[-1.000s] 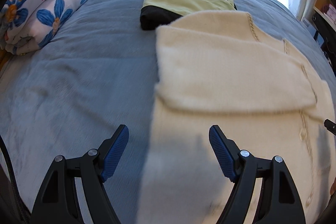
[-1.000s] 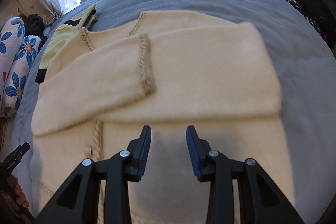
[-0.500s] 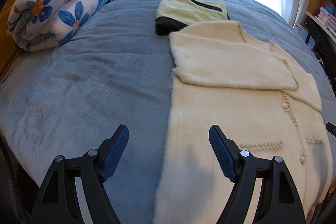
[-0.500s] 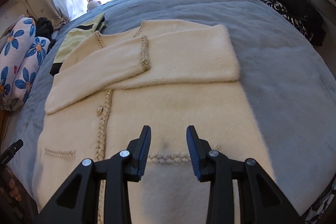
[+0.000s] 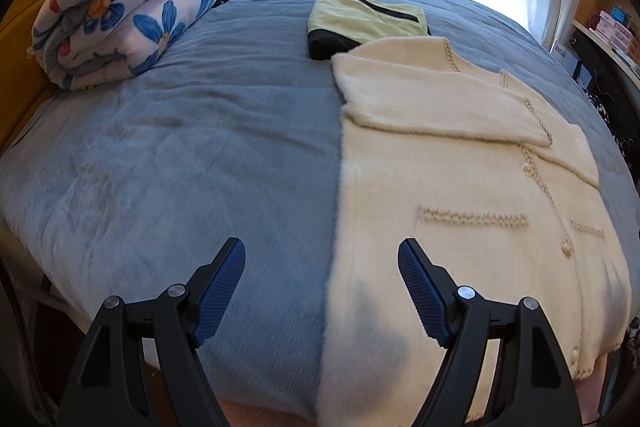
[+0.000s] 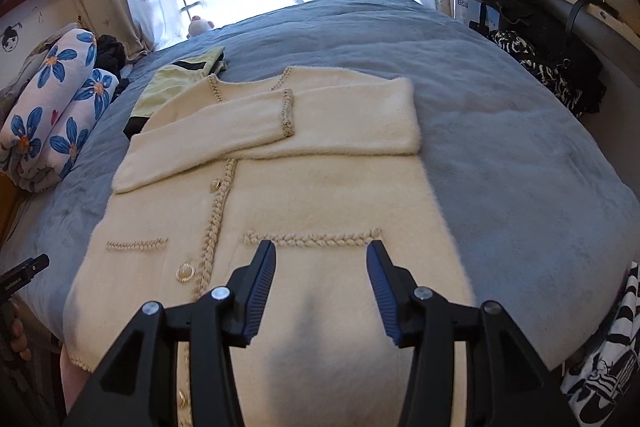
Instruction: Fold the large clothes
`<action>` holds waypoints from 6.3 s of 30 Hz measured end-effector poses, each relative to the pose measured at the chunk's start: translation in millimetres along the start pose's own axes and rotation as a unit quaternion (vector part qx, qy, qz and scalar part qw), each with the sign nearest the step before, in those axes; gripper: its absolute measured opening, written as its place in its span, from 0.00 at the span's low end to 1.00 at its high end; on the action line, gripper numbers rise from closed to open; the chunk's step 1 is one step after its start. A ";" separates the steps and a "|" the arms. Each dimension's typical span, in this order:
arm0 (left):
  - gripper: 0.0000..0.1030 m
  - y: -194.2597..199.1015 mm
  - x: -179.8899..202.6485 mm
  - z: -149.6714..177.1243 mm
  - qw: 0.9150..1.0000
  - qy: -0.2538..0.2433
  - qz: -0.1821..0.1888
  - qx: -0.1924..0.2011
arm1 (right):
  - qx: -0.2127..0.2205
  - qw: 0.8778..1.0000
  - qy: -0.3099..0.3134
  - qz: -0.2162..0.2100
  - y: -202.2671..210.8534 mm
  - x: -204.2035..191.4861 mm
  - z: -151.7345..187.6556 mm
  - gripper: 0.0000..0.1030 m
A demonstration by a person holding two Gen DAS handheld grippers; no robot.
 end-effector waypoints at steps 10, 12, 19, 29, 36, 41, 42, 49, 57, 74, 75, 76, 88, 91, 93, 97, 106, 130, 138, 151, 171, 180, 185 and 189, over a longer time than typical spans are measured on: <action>0.75 -3.7 -23.4 52.2 0.999 0.006 0.015 -0.049 | -0.014 1.000 -0.001 0.008 23.4 24.4 36.3 0.46; 0.75 -6.3 -23.2 62.9 0.998 0.002 0.020 -0.062 | -0.026 1.000 -0.004 0.009 22.5 31.8 48.3 0.46; 0.75 -21.9 -14.3 90.6 0.992 -0.010 0.060 -0.110 | -0.064 0.998 0.002 0.004 11.8 55.4 84.6 0.46; 0.80 -34.6 -13.0 97.2 0.989 0.000 0.082 -0.123 | -0.100 0.992 -0.042 -0.065 -5.0 83.7 136.9 0.46; 0.80 -33.2 -1.6 112.3 0.980 -0.020 0.116 -0.159 | -0.089 0.986 -0.053 -0.127 -7.3 79.5 145.6 0.46; 0.80 -36.2 4.6 119.0 0.980 -0.043 0.107 -0.161 | -0.089 0.988 -0.017 -0.126 -12.8 67.2 147.7 0.46; 0.81 -38.1 4.9 118.9 0.980 -0.044 0.105 -0.162 | -0.088 0.988 -0.017 -0.126 -14.4 66.3 148.1 0.46; 0.57 -37.4 15.6 117.7 0.980 -0.059 0.103 -0.159 | -0.085 0.988 0.004 -0.126 -15.1 53.8 140.8 0.14; 0.11 -21.1 44.3 101.9 0.976 -0.045 0.139 -0.163 | -0.054 0.988 0.029 -0.140 2.7 33.0 111.4 0.12; 0.10 2.0 99.5 -85.1 0.954 0.130 0.260 -0.076 | 0.084 0.978 -0.053 -0.184 5.0 58.3 -100.1 0.12; 0.10 -3.8 100.4 -97.6 0.954 0.135 0.256 -0.074 | 0.087 0.978 -0.059 -0.180 -1.1 62.4 -114.4 0.12; 0.10 -13.1 101.8 -113.6 0.955 0.140 0.249 -0.073 | 0.088 0.978 -0.067 -0.177 -8.2 66.9 -127.9 0.12; 0.79 -138.1 108.2 -221.0 0.962 0.188 0.181 -0.081 | 0.015 0.977 -0.178 -0.119 -153.6 119.2 -192.4 0.49; 0.79 -159.3 111.8 -221.4 0.973 0.152 0.153 -0.082 | -0.012 0.981 -0.158 -0.108 -180.8 115.4 -182.1 0.49; 0.79 -179.2 113.7 -217.7 0.981 0.125 0.122 -0.090 | -0.026 0.982 -0.152 -0.107 -195.2 118.2 -174.5 0.49; 0.76 -204.5 117.3 -211.7 0.987 0.082 0.102 -0.096 | -0.042 0.985 -0.137 -0.097 -217.7 121.2 -167.6 0.49; 0.64 -251.2 132.8 -192.6 0.993 -0.014 0.067 -0.100 | -0.060 0.995 -0.053 -0.057 -250.7 136.6 -161.7 0.49; 0.08 -256.6 138.2 -201.9 0.999 -0.037 0.031 -0.020 | 0.009 1.000 0.009 0.018 -250.6 110.7 -178.7 0.08; 0.07 -181.5 154.2 -224.9 0.993 -0.059 0.012 0.097 | 0.112 0.992 -0.005 0.058 -165.8 119.7 -203.5 0.07; 0.07 -184.5 193.9 -296.0 0.984 -0.026 -0.008 0.178 | 0.144 0.982 -0.015 0.117 -190.7 135.6 -275.6 0.07; 0.39 -279.0 172.8 -265.4 0.994 -0.025 -0.071 0.074 | 0.012 0.988 -0.151 0.035 -277.2 175.3 -213.7 0.30; 0.34 -203.3 147.8 -209.1 0.997 -0.031 -0.021 0.064 | 0.044 0.995 -0.088 0.014 -207.2 139.9 -188.3 0.30; 0.19 -189.7 155.7 -155.3 0.999 -0.024 0.021 0.029 | 0.022 1.000 -0.013 -0.007 -205.5 76.2 -161.7 0.29; 0.19 -194.8 166.8 -139.3 0.999 -0.024 0.017 0.027 | 0.011 0.999 0.023 -0.026 -218.8 38.4 -168.6 0.29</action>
Point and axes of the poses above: each gripper's, at about its wrist camera, not at the fingertips, and y roughly against the way its jaws point, x to its right, z to its underside, the point moved 8 cm from there along -y, roughly the way its jaws point, and after that the axes turned 14 degrees about y, right-handed, at the moved point
